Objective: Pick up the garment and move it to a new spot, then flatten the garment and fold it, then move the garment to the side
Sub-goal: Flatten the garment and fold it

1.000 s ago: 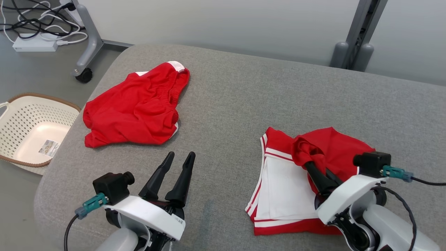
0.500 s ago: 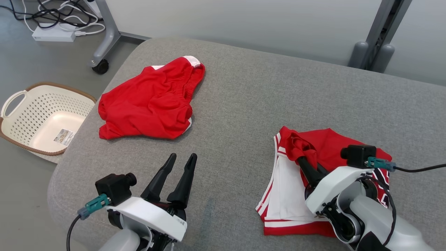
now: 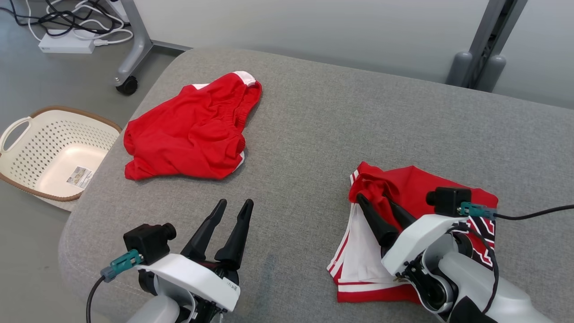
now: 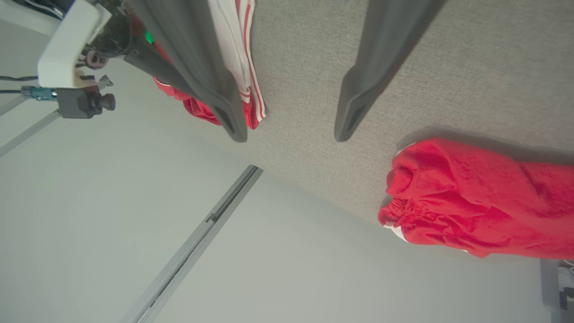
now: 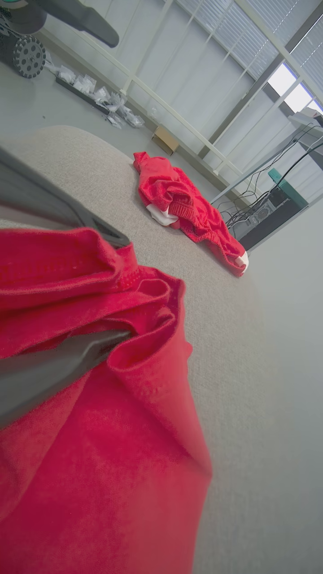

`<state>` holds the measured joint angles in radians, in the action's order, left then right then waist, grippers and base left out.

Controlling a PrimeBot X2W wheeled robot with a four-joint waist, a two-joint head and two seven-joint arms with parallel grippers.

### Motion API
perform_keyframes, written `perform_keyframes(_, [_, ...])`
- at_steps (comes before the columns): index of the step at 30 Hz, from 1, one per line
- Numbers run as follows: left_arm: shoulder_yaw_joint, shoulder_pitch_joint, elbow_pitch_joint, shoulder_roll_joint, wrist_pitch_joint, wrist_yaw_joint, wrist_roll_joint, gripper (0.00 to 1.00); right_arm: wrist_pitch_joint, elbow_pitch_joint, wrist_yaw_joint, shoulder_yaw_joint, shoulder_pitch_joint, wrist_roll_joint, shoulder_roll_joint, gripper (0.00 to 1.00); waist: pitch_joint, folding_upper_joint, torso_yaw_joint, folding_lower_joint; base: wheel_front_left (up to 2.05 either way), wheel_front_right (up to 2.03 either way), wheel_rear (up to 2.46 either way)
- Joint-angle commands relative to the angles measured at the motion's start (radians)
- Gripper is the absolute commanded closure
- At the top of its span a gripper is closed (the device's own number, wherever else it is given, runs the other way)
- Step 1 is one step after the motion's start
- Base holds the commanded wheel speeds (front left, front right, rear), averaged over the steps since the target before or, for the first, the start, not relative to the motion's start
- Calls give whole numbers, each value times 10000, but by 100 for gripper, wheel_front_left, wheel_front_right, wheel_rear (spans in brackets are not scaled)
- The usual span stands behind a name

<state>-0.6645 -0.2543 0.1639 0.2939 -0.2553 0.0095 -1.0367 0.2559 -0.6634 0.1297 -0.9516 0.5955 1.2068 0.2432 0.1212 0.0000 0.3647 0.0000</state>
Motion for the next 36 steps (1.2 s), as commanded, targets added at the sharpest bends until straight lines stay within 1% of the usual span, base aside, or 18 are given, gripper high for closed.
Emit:
perform_keyframes(1, [10, -40, 14, 31, 33, -5, 26, 0, 66, -5, 21, -41, 143, 125, 7, 0, -13, 0, -37, 0, 0, 0, 0])
perform_keyframes(4, [16, -33, 17, 42, 25, 30, 6, 0, 92, 317, 21, -133, 162, 206, 60, 0, -35, 0, -115, 0, 0, 0, 0])
perform_keyframes(10, [86, 81, 17, 74, 10, 65, -43, 0, 111, 1329, 21, -287, 207, 134, 490, 0, -137, 0, -367, 0, 0, 0, 0])
perform_keyframes(12, [105, 123, 2, 76, 3, 83, -52, 0, 110, 1755, 21, -166, 139, 174, 670, 0, -189, 0, -485, 0, 0, 0, 0])
perform_keyframes(15, [140, 185, -32, 95, -10, 96, -62, 0, 107, 2425, 21, 221, -33, 37, 1103, 0, -259, 0, -702, 0, 0, 0, 0])
perform_keyframes(18, [162, 218, -61, 150, -19, 102, -19, 0, 107, 2837, 21, 578, -223, -198, 1573, 0, -349, 0, -923, 0, 0, 0, 0])
perform_keyframes(22, [128, 200, -80, 146, -4, 125, 28, 0, 101, 2986, 21, 912, -578, -578, 2231, 0, -471, 0, -1191, 0, 0, 0, 0])
perform_keyframes(27, [80, 211, -68, 93, 33, 111, -19, 0, 100, 2623, 21, 1027, -870, -1448, 2353, 0, -519, 0, -1268, 0, 0, 0, 0])
perform_keyframes(28, [72, 210, -66, 87, 35, 109, -26, 0, 100, 2561, 21, 1117, -938, -1609, 2320, 11, -521, 0, -1270, 0, 0, 0, 0])
perform_keyframes(31, [31, 230, -48, 67, 54, 97, -39, 0, 101, 2337, 21, 1265, -1201, -1985, 2220, 51, -549, 0, -1250, 0, 0, 0, 0])
perform_keyframes(32, [12, 239, -38, 56, 64, 99, -43, 0, 101, 2231, 21, 1346, -1269, -2059, 2217, 51, -561, 0, -1236, 0, 0, 0, 0])
perform_keyframes(33, [0, 241, -35, 48, 67, 95, -49, 0, 101, 2111, 21, 1461, -1373, -2051, 2168, 50, -566, 0, -1223, 0, 0, 0, 0])
perform_keyframes(34, [-6, 246, -33, 41, 67, 90, -60, 0, 101, 1987, 21, 1585, -1471, -2026, 2148, 38, -569, 0, -1210, 0, 0, 0, 0])
perform_keyframes(36, [-10, 263, -28, 33, 65, 81, -80, 0, 96, 1678, 21, 1773, -1624, -1994, 2151, 0, -552, 0, -1189, 0, 0, 0, 0])
